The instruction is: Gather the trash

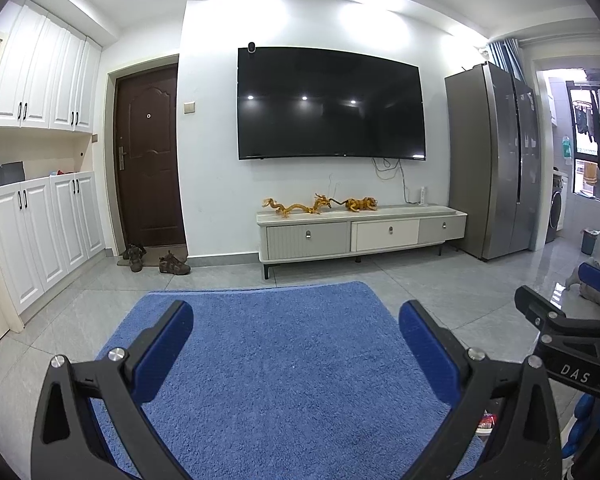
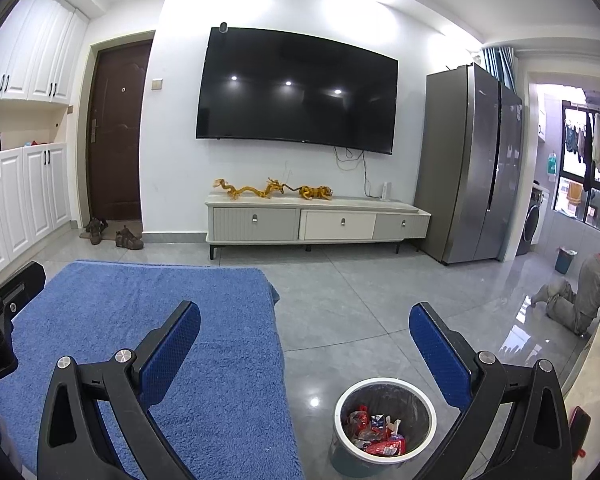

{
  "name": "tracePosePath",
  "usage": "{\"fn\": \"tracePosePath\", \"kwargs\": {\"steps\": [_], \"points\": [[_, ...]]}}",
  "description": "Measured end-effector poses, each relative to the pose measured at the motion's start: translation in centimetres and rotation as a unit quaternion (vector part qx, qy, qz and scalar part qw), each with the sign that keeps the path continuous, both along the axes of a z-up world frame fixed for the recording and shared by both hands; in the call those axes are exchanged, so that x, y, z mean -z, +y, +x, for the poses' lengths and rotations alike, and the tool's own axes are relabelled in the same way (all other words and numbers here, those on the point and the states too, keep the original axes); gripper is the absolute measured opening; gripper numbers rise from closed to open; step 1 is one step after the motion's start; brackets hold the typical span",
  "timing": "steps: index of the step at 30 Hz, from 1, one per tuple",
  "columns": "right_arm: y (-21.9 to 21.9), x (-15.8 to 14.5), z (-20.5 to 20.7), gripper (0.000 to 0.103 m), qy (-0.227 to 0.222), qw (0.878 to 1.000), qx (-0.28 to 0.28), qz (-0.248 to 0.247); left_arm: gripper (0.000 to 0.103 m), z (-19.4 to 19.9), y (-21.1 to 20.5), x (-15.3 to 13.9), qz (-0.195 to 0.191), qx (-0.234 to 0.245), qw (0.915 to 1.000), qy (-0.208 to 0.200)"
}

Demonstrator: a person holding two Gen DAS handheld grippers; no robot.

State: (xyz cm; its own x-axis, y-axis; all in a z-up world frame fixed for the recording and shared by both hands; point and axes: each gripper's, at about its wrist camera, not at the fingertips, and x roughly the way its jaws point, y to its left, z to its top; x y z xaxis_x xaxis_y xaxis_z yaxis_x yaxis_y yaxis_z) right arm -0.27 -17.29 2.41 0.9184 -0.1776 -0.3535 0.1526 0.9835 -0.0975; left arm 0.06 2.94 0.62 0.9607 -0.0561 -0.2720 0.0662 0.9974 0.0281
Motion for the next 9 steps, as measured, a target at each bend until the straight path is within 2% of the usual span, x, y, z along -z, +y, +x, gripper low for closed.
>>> {"fn": "tracePosePath", "kwargs": {"steps": [9], "points": [[-0.24,0.15,0.0,0.102,0.001,1.0,0.001,0.001,0.103,0.34,0.27,0.13,-0.004,-0.005,0.9999,0.008]]}}
